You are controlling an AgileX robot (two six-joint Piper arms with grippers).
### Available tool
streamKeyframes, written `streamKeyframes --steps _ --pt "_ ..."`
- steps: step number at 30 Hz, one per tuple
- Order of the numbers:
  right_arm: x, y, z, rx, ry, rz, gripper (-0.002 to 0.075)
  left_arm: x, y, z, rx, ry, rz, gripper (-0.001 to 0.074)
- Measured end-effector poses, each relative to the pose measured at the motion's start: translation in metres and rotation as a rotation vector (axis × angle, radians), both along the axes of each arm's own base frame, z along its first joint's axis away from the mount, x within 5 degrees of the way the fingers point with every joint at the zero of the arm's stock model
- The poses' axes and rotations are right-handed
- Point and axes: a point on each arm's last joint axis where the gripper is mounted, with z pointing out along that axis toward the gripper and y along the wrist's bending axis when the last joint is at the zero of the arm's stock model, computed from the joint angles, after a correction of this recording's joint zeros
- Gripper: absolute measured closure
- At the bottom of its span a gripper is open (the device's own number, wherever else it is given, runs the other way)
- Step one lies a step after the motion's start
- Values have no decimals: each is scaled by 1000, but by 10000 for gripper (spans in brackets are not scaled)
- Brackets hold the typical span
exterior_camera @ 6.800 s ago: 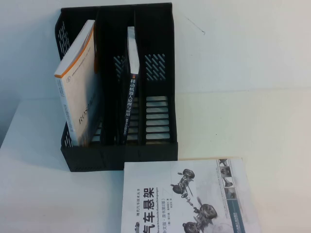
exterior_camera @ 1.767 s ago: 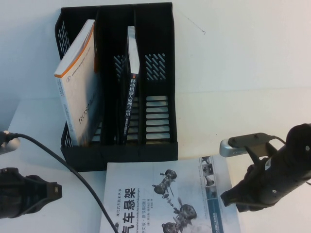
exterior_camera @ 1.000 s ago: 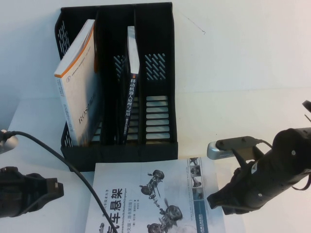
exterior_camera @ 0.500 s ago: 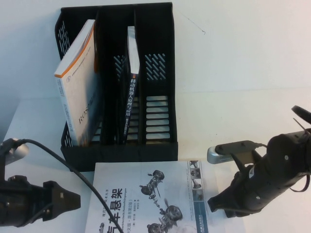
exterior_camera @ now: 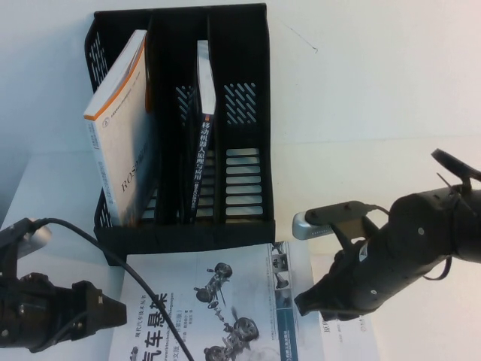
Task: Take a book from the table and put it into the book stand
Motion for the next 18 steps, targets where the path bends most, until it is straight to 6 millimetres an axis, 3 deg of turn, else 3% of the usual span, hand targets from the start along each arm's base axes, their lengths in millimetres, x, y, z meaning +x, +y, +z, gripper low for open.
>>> streamKeyframes --steps 7,12,18 --pt "4 -17 21 -170 -81 -18 722 8 3 -13 25 42 21 323" --pt "-3 -40 63 -253 -203 -111 722 16 3 -29 25 117 30 323" --pt "-28 -61 119 -190 -308 -179 722 31 13 -34 -25 192 42 324"
